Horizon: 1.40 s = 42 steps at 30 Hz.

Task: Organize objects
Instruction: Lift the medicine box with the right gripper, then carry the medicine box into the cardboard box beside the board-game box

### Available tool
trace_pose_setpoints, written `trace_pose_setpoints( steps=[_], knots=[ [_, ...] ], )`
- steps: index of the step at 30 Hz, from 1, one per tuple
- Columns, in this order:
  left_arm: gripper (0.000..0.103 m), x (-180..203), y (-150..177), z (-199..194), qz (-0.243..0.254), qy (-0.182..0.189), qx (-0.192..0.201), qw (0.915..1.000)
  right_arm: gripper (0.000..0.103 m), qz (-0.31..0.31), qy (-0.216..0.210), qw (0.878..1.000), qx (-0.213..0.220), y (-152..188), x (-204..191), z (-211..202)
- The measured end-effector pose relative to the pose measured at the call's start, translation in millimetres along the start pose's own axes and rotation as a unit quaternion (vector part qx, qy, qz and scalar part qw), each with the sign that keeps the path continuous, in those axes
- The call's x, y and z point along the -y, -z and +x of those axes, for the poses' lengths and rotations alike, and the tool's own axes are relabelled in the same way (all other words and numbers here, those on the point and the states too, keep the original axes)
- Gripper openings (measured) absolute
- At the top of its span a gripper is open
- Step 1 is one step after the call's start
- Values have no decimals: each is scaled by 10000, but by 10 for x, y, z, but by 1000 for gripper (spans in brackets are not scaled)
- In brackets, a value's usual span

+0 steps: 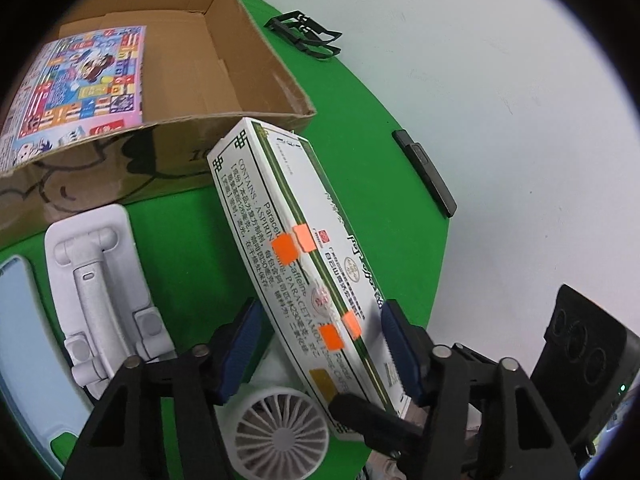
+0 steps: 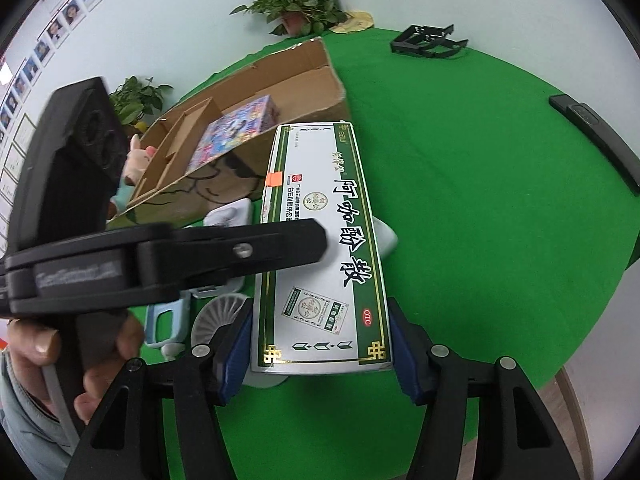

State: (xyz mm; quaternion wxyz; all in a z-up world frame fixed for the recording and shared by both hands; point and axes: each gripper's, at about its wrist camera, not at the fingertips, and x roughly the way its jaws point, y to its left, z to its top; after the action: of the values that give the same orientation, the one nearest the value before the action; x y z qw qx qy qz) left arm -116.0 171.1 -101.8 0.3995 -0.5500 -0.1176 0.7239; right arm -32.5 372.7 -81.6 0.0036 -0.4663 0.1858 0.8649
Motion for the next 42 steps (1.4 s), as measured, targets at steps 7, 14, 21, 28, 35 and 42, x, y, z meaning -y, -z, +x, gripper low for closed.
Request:
trace_pose_setpoints(
  steps=[7,14,21,28,35,42],
  knots=[
    [55,-77,6,-190,-76,116,259,9996,58,-142,47,9998,151,-35,-260,-60],
    [54,-100,-14,-358,-95,224,401,9989,58,-370,226,9984,374,-61,-539,-172],
    [53,35,-14,-576,62,223,681,9974,58,-484,281,9964,633,-68,-722,-387],
    [53,94,-162,-873,209,276,1006,9943,58,-724,330,9918,998,-278,-951,-599],
    [52,104,-477,-1101,340,246,1241,9914,58,-894,365,9869,1293,-626,-1095,-663],
    [52,43,-726,-1185,389,150,1313,9905,58,-914,337,9850,1421,-911,-1148,-596]
  ],
)
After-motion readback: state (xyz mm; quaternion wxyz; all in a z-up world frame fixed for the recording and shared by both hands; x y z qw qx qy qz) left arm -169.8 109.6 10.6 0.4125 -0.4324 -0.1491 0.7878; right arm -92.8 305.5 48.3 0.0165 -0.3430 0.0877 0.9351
